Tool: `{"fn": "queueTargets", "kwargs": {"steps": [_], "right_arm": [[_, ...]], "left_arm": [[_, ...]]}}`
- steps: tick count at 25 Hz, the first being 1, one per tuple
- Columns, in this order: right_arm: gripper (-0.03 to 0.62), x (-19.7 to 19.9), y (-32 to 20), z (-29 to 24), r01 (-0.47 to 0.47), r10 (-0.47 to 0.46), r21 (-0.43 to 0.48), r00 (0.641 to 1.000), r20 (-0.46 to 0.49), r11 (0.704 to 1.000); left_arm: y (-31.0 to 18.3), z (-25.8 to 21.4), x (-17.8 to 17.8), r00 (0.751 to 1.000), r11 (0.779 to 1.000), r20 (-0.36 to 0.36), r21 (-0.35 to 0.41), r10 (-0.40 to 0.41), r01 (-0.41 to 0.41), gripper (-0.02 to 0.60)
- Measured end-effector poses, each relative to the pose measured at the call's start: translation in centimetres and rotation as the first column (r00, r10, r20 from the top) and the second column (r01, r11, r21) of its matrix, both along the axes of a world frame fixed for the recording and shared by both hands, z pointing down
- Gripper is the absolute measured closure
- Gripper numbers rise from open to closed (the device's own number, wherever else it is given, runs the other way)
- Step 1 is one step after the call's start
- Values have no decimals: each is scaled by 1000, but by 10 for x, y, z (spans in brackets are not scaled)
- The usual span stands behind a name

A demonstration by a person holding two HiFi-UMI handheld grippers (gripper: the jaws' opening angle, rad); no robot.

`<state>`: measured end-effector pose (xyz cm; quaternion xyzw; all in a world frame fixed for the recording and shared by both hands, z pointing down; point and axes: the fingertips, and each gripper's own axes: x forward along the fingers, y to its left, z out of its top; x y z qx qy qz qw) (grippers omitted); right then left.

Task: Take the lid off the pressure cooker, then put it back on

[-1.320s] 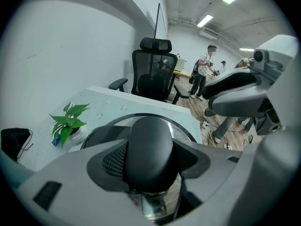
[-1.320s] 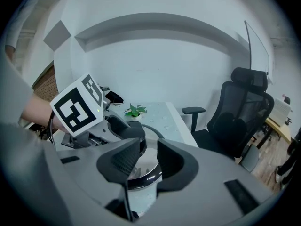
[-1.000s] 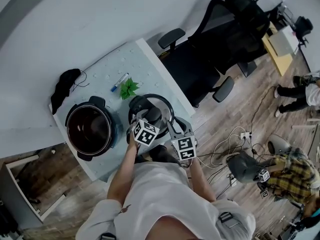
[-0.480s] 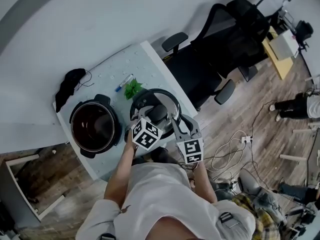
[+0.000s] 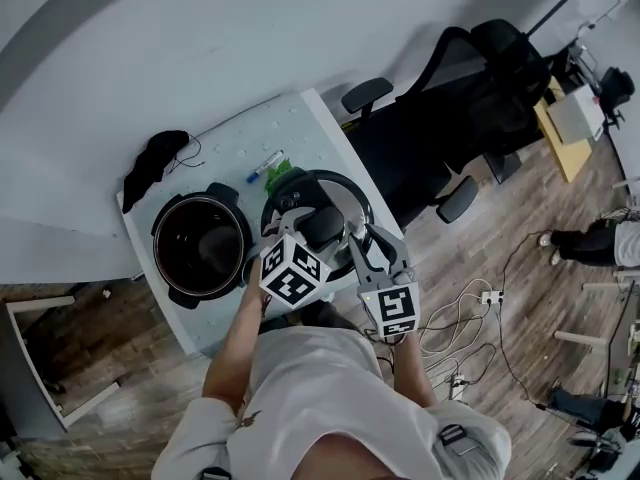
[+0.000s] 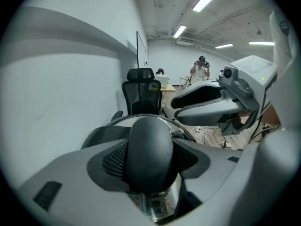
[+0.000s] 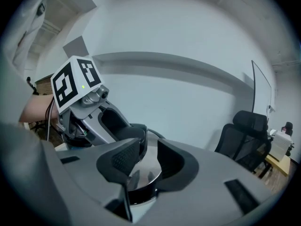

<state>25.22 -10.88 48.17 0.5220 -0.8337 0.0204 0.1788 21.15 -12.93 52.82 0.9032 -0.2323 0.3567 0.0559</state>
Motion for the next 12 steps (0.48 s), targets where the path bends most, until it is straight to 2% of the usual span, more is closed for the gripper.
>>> {"fn": "queueTargets", "kwargs": {"steps": [5, 12], "right_arm": [[471, -22, -3, -21, 52, -52, 38, 999, -5, 998], [471, -61, -9, -37, 126, -126, 73, 992, -5, 989]], "left_arm": [[-5, -23, -22, 1000, 999, 0, 29, -28, 28, 308], [-11, -42, -68, 995, 995, 1, 32, -95, 95, 308]]}}
